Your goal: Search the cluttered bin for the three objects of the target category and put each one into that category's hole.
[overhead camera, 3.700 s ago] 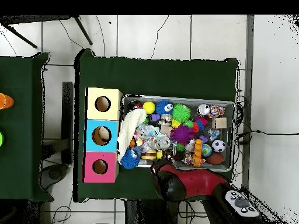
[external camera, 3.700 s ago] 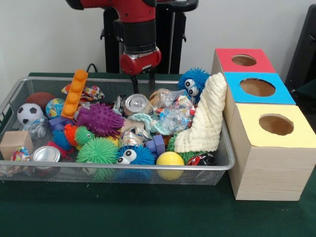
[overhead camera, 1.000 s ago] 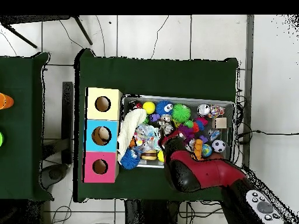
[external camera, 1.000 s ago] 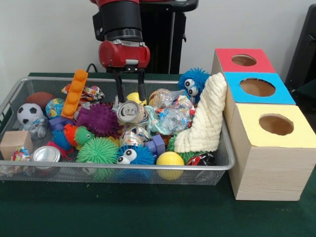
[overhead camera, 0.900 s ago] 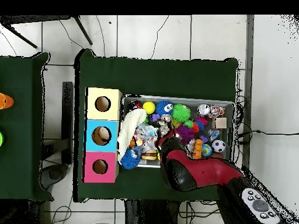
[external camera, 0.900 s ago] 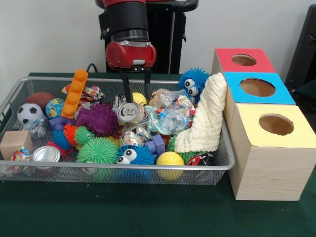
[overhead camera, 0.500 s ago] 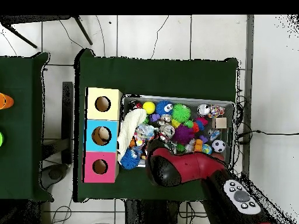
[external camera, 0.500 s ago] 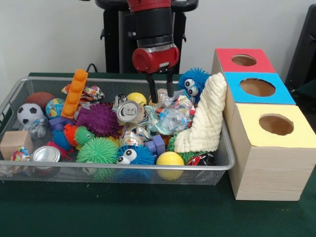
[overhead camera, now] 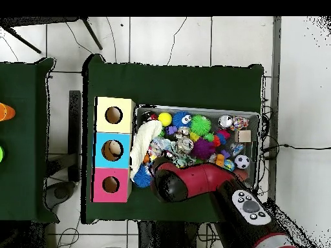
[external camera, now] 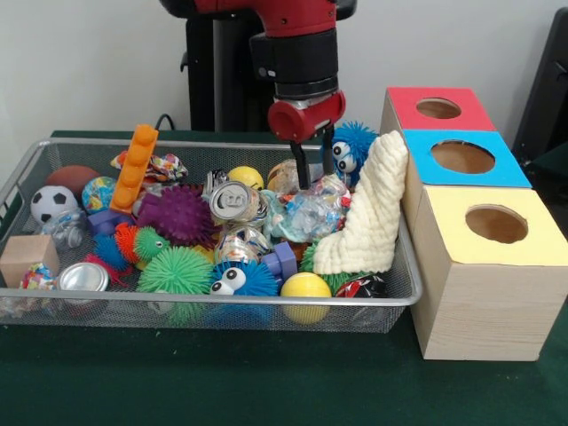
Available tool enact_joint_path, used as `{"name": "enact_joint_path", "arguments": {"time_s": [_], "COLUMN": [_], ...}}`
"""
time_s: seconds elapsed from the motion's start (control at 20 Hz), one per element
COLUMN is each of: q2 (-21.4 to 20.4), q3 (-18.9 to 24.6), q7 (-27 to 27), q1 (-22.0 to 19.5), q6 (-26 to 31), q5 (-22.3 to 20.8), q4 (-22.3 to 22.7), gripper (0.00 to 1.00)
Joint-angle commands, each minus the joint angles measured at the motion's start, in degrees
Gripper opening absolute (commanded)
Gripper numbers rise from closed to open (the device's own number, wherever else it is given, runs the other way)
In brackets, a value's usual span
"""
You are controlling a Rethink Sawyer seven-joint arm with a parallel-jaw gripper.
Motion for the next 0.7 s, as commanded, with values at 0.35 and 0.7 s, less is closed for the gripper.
{"name": "enact_joint_path", "arguments": {"time_s": [0.35, 0.7], "q2": [6.8, 6.1], "q3": [-4.3, -7.6], "q7": [3.1, 3.3], "q1": [4.9, 9.0], "q6": [4.2, 2.7], "q5": [-5.4, -8.2], "q4": [-11.7, -14.7], "gripper": [1.00, 1.00]}}
